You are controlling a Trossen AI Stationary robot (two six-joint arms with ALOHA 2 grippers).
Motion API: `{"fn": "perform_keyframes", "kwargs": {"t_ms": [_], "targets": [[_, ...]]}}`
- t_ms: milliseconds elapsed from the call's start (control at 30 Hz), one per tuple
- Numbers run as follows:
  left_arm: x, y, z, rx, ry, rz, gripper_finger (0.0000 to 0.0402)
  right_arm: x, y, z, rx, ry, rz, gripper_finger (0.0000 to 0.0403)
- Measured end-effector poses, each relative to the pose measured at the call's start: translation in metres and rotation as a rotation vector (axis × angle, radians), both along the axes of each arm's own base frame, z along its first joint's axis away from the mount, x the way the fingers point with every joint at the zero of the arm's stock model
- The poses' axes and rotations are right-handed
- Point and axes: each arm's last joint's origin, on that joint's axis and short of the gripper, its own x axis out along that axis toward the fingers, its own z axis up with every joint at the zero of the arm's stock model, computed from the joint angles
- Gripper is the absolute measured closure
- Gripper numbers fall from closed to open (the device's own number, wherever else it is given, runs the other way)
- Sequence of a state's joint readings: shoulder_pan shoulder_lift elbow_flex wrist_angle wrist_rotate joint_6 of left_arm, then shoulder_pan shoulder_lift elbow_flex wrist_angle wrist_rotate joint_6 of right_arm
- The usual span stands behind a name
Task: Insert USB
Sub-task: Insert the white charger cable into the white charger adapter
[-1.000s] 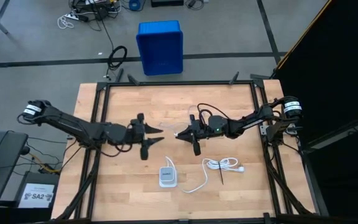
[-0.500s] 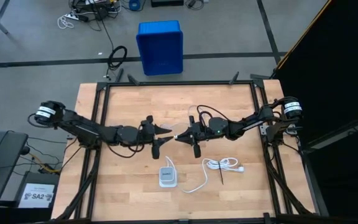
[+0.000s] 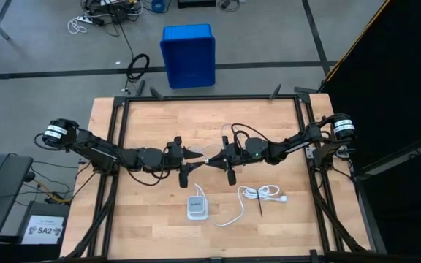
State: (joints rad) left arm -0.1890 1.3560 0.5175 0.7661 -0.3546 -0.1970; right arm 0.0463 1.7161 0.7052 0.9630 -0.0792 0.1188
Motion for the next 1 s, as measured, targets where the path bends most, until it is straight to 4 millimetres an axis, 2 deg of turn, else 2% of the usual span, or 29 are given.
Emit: {"fn": "perform_keyframes", "kwargs": {"t_ms": [333,533,1000], "targets": [[0.0003,-0.0001,0.0015,-0.026,-0.017,-0.016,0.0265,0.0000,0.0000,0.0000,0.000,0.000,0.000,0.0403],[0.0014,0.0029,-0.0023,-0.016,0.001,0.054,0.0251,0.0001,-0.0002,-0.0007,0.001,0.006,-0.005,0.0403],[0.0024,0.0021,0.0001,-0.047,-0.031,0.003,0.0247,0.0001,-0.0006,-0.0006,0.006,0.005,-0.001,0.0403]]}}
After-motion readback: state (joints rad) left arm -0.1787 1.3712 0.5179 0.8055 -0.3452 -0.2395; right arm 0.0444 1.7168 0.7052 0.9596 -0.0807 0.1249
